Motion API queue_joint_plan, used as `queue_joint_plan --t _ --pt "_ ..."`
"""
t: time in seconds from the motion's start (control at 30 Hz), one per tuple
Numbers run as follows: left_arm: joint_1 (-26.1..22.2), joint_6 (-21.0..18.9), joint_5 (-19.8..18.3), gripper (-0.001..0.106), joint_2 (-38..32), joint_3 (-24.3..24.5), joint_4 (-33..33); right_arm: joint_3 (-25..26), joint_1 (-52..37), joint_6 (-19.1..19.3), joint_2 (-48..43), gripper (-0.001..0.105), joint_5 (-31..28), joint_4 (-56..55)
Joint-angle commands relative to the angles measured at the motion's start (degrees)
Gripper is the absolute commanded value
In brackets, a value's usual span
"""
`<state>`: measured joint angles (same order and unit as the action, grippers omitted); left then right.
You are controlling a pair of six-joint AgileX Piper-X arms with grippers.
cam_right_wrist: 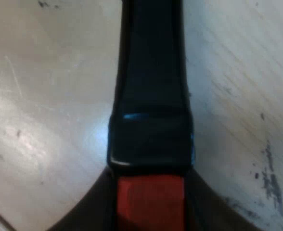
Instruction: Grind coffee beans and then tamp
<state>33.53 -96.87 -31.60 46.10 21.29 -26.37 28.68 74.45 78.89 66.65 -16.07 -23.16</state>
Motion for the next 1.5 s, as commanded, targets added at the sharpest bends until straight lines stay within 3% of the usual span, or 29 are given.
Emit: queue_joint_plan --t 0.03,0.1,0.2,0.23,0.3,0.5,0.63,0.8,0.93,1.13,1.3,1.5 --pt "0.10 -0.07 0.06 0.082 -0.14 0.35 1.02 0.48 -0.28 -1.13 1.03 0.000 -0.63 1.92" --pt "0.10 -0.07 0.06 0.082 -0.14 0.35 1.02 0.48 -0.28 -1.13 1.43 0.002 -0.34 1.97" --pt "0.10 -0.07 0.05 0.082 -0.14 0.35 1.02 0.48 -0.28 -1.98 1.69 0.026 -0.34 1.72" --pt "0.10 -0.07 0.05 0.082 -0.14 0.35 1.02 0.48 -0.28 -1.98 1.69 0.030 -0.34 1.75" --pt "0.10 -0.07 0.05 0.082 -0.14 0.35 1.02 0.48 -0.28 -1.98 1.69 0.049 -0.34 1.38" --pt "0.10 -0.07 0.05 0.082 -0.14 0.35 1.02 0.48 -0.28 -3.27 1.69 0.071 -0.44 -1.92" --pt "0.10 -0.86 0.05 0.082 -0.14 0.35 1.02 1.26 -0.28 -4.34 1.69 0.077 -1.41 -7.30" --pt "0.10 -2.17 0.05 0.082 -0.14 0.35 1.02 5.75 -0.28 -4.02 1.69 0.090 -1.66 -18.75" --pt "0.10 -2.17 0.05 0.082 -0.74 0.63 0.57 9.32 -0.14 -4.03 1.23 0.093 -1.69 -22.90" --pt "0.10 -2.17 0.64 0.082 -2.40 2.29 -0.01 13.47 -0.12 -0.86 -2.51 0.093 -3.59 -23.48" --pt "0.10 -1.19 5.27 0.082 -5.69 6.82 -10.20 16.70 -0.12 2.63 -7.90 0.093 -4.32 -22.92" --pt "0.10 -0.90 10.28 0.082 -9.63 11.61 -17.36 17.16 -0.12 5.74 -12.59 0.093 -4.32 -15.73"
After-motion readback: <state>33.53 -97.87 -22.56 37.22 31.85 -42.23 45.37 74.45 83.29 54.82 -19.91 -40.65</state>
